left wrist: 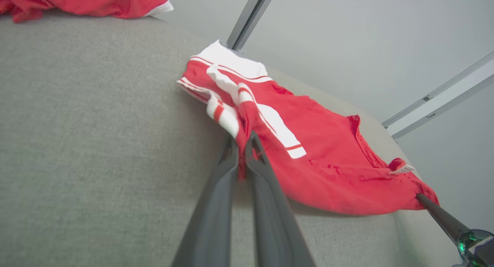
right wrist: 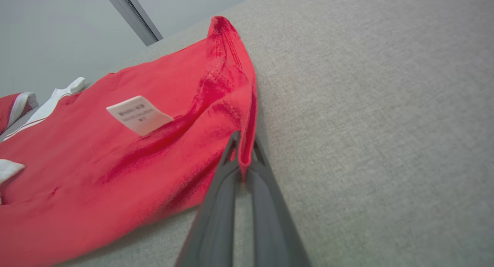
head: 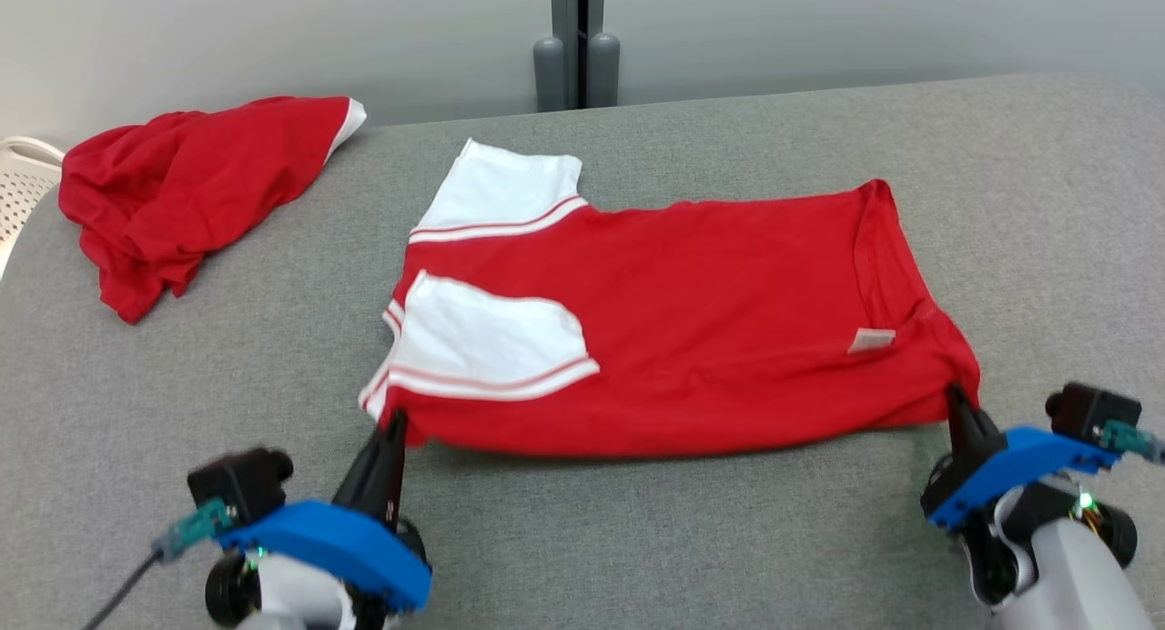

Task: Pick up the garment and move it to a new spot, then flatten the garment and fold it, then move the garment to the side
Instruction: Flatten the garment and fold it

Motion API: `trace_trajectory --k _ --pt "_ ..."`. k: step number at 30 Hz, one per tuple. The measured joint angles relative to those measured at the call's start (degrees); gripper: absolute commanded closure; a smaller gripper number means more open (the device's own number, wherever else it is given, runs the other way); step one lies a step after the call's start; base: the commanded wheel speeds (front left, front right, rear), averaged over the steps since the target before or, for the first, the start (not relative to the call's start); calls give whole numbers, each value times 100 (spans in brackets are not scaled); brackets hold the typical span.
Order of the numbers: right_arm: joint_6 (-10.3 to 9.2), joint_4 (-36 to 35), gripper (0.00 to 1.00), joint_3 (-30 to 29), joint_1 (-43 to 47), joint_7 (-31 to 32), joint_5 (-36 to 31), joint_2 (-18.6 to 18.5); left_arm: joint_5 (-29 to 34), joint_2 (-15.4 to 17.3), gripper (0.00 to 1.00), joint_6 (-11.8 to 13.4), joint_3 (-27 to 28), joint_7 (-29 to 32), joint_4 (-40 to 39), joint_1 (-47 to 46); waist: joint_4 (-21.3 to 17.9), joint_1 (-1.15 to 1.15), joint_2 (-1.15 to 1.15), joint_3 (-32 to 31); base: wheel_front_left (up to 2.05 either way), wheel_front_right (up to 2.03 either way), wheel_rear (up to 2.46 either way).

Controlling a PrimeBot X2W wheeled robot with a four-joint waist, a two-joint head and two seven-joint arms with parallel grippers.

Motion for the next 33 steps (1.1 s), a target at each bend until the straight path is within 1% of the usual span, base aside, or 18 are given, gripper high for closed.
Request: trace_trajectory --k 3,8,11,15,16,17,18,19,20,21,22,25,28,31,33 --pt "0 -625 100 122 598 305 198 1 -11 97 100 204 -40 124 -435 581 -25 0 0 -21 0 0 0" --pt "0 -1656 100 186 1529 797 501 22 -109 114 100 453 -172 289 -938 1311 -68 0 1 23 0 0 0" --pt "0 -2089 100 107 1909 992 603 45 -142 144 100 548 -188 346 -1082 1505 -81 0 1 74 0 0 0" --pt "1 -2483 100 -2 2145 1103 582 76 -140 237 100 623 -114 355 -1102 1531 -117 0 1 146 0 0 0" --pt "1 -2560 87 -29 2165 1103 565 78 -140 254 93 627 -75 354 -1101 1527 -133 0 1 164 0 0 0" --pt "1 -2628 77 -41 2175 1112 558 78 -140 279 82 627 -41 353 -1101 1517 -150 0 1 180 0 0 0" --pt "1 -2696 67 -51 2179 1128 555 81 -138 308 65 635 -13 346 -1105 1501 -168 0 1 193 0 0 0" --pt "1 -2764 59 -52 2182 1138 542 87 -138 337 55 646 12 346 -1114 1483 -188 0 1 205 0 0 0" --pt "1 -2811 55 -45 2184 1174 544 87 -137 366 50 651 20 347 -1129 1466 -209 0 1 217 0 0 0" --pt "1 -2844 24 -36 2195 1179 569 88 -135 393 21 651 19 360 -1145 1453 -229 0 1 229 0 0 0" --pt "1 -2867 0 -29 2215 1180 597 89 -131 421 0 651 16 403 -1166 1447 -251 0 1 241 0 0 0" --pt "0 -2947 0 -14 2263 1172 627 89 -130 505 0 676 45 458 -1244 1434 -315 0 1 278 0 0 0" --pt "0 -3051 0 -18 2270 1103 678 88 -48 668 0 687 115 510 -1322 1335 -375 0 0 332 0 0 0" --pt "0 -3194 0 4 2265 1042 680 88 182 923 0 665 101 641 -1352 989 -442 1 1 420 0 0 0" --pt "0 -3318 0 44 2235 1018 677 89 300 1059 0 602 62 799 -1349 599 -490 1 1 496 0 0 0"
